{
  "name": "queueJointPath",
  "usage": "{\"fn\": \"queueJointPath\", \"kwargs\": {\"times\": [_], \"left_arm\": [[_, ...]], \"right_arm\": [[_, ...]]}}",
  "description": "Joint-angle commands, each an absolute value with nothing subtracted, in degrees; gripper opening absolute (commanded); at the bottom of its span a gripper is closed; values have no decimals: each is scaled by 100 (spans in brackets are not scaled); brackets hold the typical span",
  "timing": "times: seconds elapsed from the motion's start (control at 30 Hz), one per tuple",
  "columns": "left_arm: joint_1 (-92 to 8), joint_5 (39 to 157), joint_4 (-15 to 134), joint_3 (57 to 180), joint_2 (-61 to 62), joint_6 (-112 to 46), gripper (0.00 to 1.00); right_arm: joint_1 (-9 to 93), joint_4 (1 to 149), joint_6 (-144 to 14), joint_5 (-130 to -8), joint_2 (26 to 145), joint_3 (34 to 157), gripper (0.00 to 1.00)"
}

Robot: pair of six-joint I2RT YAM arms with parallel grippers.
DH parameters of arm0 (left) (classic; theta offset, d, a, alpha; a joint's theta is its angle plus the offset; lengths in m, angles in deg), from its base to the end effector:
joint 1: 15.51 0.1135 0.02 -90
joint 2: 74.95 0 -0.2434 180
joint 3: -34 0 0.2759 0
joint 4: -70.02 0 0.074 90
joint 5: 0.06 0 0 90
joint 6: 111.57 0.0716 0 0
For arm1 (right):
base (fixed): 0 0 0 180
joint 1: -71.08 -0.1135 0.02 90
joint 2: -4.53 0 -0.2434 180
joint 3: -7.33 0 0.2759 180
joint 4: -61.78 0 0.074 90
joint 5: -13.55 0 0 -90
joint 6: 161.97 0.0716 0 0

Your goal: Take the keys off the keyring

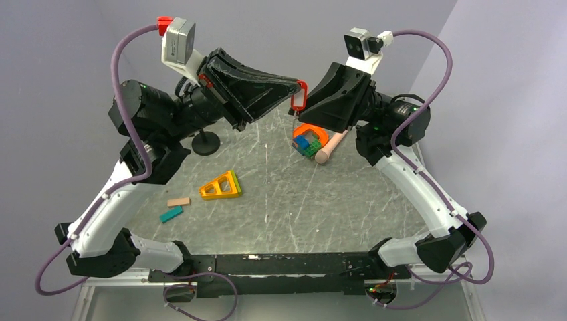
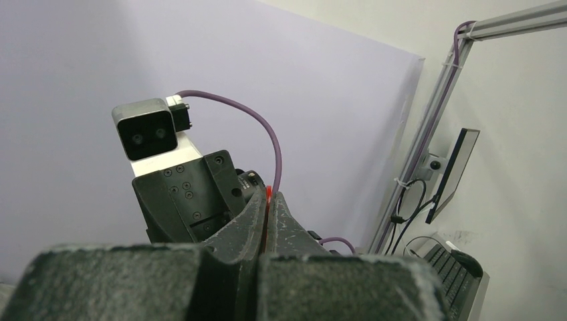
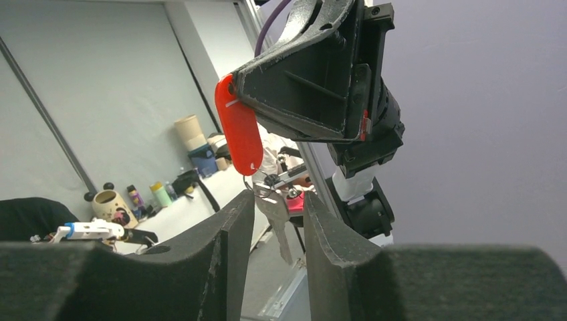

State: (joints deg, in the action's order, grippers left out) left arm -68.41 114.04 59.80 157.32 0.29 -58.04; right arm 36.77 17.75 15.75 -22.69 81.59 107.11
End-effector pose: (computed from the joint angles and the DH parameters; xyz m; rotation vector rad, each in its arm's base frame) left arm 0.1289 -0.2189 0.6397 0.5822 0.9395 -1.6098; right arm 0.1871 0.1976 0.5642 -0.8180 0.9343 2.1003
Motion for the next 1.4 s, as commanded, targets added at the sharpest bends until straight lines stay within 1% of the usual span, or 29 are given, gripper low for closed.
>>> {"fn": "queueJointPath", "kwargs": {"times": [0.0,0.13,0.37,0.47,0.53,0.6,0.7,0.9,1.0,1.1,1.2,1.27,1.37], "left_arm": [[-6820,11314,6201,15679,-99,-5744,0],[-6822,11297,6218,15621,-121,-5751,0],[-6817,11272,6253,15500,-186,-5742,0],[-6820,11235,6245,15483,-221,-5700,0],[-6820,11214,6231,15468,-243,-5682,0],[-6818,11199,6239,15451,-266,-5670,0],[-6816,11191,6251,15440,-279,-5668,0],[-6817,11174,6256,15433,-301,-5655,0],[-6817,11150,6269,15399,-320,-5658,0],[-6819,11130,6275,15366,-340,-5656,0],[-6816,11122,6282,15314,-351,-5665,0],[-6823,11128,6298,15277,-373,-5666,0],[-6816,11105,6249,15220,-420,-5633,0]], "right_arm": [[3612,1641,1457,-2431,8062,10781,36],[3593,1717,1406,-2450,8066,10817,31],[3540,1704,1421,-2442,8115,10829,28],[3517,1721,1395,-2441,8087,10787,23],[3494,1757,1365,-2455,8059,10740,17],[3480,1782,1346,-2463,8034,10698,16],[3477,1817,1311,-2493,8001,10640,17],[3471,1861,1292,-2503,7996,10646,24],[3452,1888,1304,-2507,8023,10659,24],[3430,1942,1277,-2512,8026,10707,19],[3417,2085,1191,-2503,8019,10750,9],[3418,2195,1140,-2503,8001,10751,1],[3411,2280,1069,-2490,7968,10739,0]]}}
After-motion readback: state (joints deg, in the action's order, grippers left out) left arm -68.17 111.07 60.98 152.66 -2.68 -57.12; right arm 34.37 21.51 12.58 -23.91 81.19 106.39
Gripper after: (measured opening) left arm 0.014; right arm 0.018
